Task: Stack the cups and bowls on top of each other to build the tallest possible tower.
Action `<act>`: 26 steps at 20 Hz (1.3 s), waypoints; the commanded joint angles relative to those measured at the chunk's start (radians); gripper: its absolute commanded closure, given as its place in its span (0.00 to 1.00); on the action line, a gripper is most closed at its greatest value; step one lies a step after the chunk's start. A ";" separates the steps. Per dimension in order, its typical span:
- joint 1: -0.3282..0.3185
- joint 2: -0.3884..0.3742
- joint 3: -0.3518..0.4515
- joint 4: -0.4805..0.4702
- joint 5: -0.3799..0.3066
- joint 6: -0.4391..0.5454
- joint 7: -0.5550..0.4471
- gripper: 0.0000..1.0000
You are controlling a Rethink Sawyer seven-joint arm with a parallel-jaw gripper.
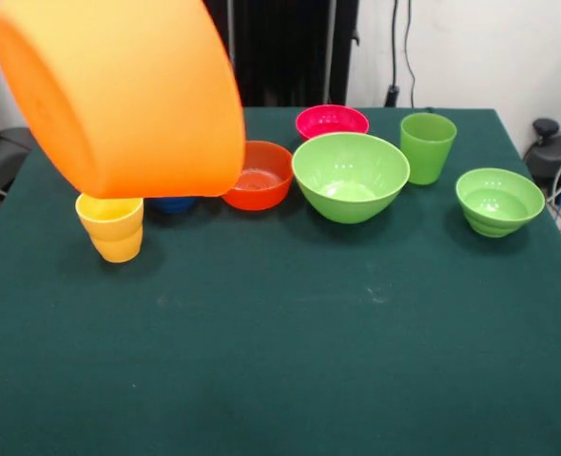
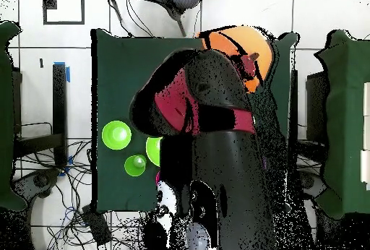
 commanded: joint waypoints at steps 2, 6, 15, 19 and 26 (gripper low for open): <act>0.078 0.130 -0.115 -0.003 -0.230 -0.035 0.342 1.00; 0.114 0.172 -0.150 0.003 -0.318 -0.045 0.435 1.00; 0.161 0.266 -0.197 -0.003 -0.429 -0.045 0.607 1.00; 0.157 0.301 -0.198 0.001 -0.376 -0.058 0.641 1.00; 0.187 0.358 -0.221 0.006 -0.400 -0.090 0.803 1.00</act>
